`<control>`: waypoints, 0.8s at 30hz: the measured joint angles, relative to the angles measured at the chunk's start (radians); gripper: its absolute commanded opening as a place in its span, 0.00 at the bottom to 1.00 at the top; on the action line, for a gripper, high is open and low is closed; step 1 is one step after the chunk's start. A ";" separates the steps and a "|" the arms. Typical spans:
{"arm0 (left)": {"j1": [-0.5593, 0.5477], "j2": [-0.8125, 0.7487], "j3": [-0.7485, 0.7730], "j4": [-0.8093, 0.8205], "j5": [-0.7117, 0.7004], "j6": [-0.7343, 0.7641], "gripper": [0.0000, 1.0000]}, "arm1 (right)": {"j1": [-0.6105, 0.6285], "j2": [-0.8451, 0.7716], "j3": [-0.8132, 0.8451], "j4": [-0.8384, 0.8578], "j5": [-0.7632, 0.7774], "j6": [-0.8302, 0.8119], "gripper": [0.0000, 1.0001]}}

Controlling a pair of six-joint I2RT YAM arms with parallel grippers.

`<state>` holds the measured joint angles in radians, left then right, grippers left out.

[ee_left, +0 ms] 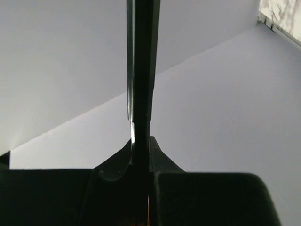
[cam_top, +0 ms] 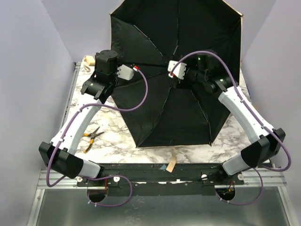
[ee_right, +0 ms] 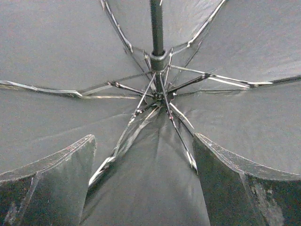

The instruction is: Open the umbrella

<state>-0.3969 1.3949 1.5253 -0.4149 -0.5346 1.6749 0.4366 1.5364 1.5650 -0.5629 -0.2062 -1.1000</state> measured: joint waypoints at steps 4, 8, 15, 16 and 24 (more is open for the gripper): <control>-0.003 0.003 0.020 -0.078 -0.062 -0.073 0.00 | 0.048 -0.056 0.085 -0.007 -0.097 0.118 0.89; -0.017 0.024 0.062 -0.159 -0.086 -0.179 0.00 | 0.084 -0.139 0.139 0.046 -0.257 0.258 0.91; -0.037 0.123 0.246 -0.383 -0.042 -0.436 0.00 | 0.138 -0.177 0.237 0.168 -0.409 0.517 0.91; -0.037 0.140 0.286 -0.420 -0.020 -0.485 0.00 | 0.140 -0.184 0.233 0.190 -0.423 0.555 0.91; -0.039 0.172 0.467 -0.611 0.163 -0.833 0.00 | 0.192 -0.214 0.248 0.210 -0.505 0.683 0.90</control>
<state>-0.4362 1.5669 1.9923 -1.0260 -0.3721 0.8421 0.6289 1.3228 1.8133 -0.3527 -0.7113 -0.4171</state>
